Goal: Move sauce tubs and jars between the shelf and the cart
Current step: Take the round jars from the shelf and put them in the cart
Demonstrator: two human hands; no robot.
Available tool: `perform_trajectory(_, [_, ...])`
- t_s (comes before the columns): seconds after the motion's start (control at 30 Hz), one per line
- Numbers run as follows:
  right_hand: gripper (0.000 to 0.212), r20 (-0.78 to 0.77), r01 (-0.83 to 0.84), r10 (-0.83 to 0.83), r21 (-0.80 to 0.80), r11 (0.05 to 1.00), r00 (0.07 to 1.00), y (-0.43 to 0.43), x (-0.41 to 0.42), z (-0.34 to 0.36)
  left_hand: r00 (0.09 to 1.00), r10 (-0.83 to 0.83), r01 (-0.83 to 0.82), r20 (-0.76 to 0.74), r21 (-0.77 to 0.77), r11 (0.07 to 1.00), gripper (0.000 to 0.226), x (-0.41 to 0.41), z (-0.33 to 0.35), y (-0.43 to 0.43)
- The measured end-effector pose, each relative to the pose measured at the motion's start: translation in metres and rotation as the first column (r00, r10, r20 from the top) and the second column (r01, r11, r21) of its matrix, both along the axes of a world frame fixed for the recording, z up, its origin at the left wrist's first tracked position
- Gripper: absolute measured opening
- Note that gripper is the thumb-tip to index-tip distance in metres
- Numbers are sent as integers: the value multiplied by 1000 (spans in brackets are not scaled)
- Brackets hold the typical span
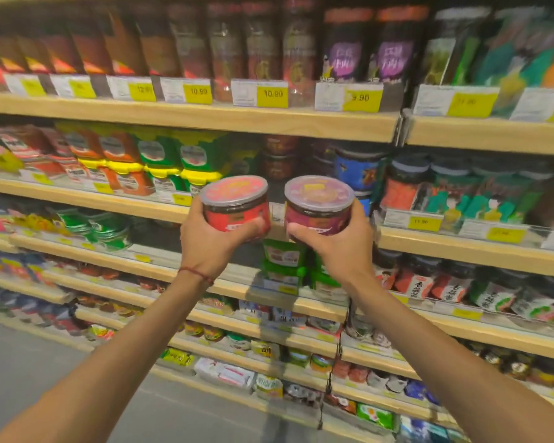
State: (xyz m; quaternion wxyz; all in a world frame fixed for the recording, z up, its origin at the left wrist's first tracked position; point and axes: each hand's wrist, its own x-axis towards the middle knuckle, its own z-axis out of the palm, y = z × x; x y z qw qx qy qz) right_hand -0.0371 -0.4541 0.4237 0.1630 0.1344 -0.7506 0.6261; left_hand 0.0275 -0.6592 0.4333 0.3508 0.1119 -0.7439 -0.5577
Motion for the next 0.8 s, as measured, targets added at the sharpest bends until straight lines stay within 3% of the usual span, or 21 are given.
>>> perform_trajectory(0.23, [97, 4, 142, -144, 131, 981, 990, -36, -43, 7, 992, -122, 122, 16, -20, 992, 94, -57, 4, -43])
perform_trajectory(0.43, [86, 92, 271, -317, 335, 902, 944, -64, -65, 18, 970, -230, 238, 76, -110, 965, 97, -88, 6, -71])
perform_trajectory(0.57, [96, 174, 281, -406, 484, 829, 897, -77, -75, 25, 959, -261, 276, 108, -164, 947, 92, -99, 5, -81])
perform_trajectory(0.8, [100, 185, 270, -475, 626, 732, 860, -86, -76, 32, 958, -250, 277, 140, -228, 934, 90, -111, 3, -85])
